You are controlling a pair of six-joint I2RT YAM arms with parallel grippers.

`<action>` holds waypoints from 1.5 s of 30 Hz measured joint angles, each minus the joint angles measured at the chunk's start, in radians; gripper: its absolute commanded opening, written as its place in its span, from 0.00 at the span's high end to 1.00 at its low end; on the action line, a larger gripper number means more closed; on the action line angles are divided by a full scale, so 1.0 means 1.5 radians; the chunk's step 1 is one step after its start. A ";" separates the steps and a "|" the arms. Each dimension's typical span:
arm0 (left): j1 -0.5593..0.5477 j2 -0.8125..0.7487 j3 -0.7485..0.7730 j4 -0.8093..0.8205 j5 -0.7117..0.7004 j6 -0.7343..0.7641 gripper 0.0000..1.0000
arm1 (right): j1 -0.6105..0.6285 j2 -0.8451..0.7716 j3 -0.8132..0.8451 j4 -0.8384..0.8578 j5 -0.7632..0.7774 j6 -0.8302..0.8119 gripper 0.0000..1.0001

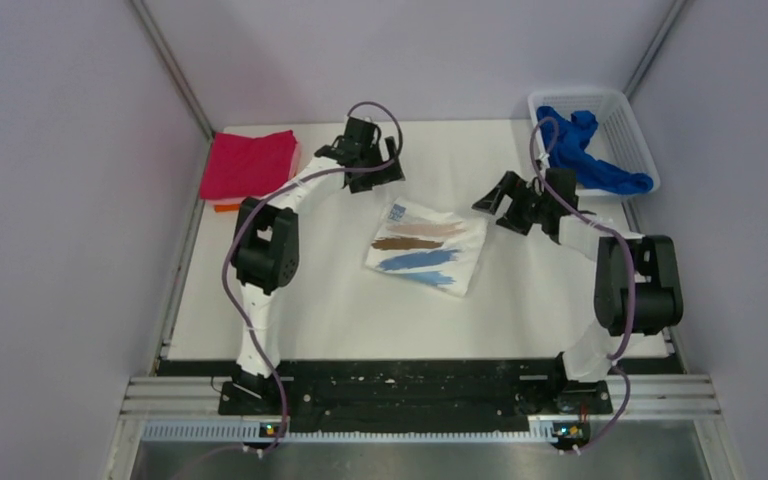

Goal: Fold and stack the t-shirts
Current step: Fold the long partially folded tshirt into a neat square, then put the neatly folded tshirt into the corner of the board with the left arm

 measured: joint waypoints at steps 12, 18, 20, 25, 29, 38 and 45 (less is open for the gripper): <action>0.013 -0.082 -0.172 0.009 0.105 0.075 0.03 | -0.004 -0.219 -0.088 -0.001 0.032 0.002 0.01; -0.004 -0.078 -0.185 -0.025 0.114 0.092 0.11 | -0.004 -0.337 -0.146 -0.002 0.048 0.027 0.01; -0.012 -0.066 -0.178 -0.035 0.097 0.093 0.18 | -0.004 -0.359 -0.146 -0.011 0.053 0.028 0.01; -0.043 -0.015 -0.115 -0.075 0.020 0.092 0.33 | -0.004 -0.414 -0.153 -0.034 0.065 0.024 0.01; -0.073 0.017 -0.066 -0.108 -0.042 0.086 0.65 | -0.004 -0.451 -0.160 -0.057 0.077 0.014 0.01; -0.157 0.066 0.019 -0.189 -0.243 0.067 1.00 | -0.004 -0.509 -0.163 -0.099 0.133 -0.010 0.01; -0.171 0.090 0.057 -0.287 -0.494 0.085 1.00 | -0.004 -0.531 -0.178 -0.108 0.148 -0.019 0.01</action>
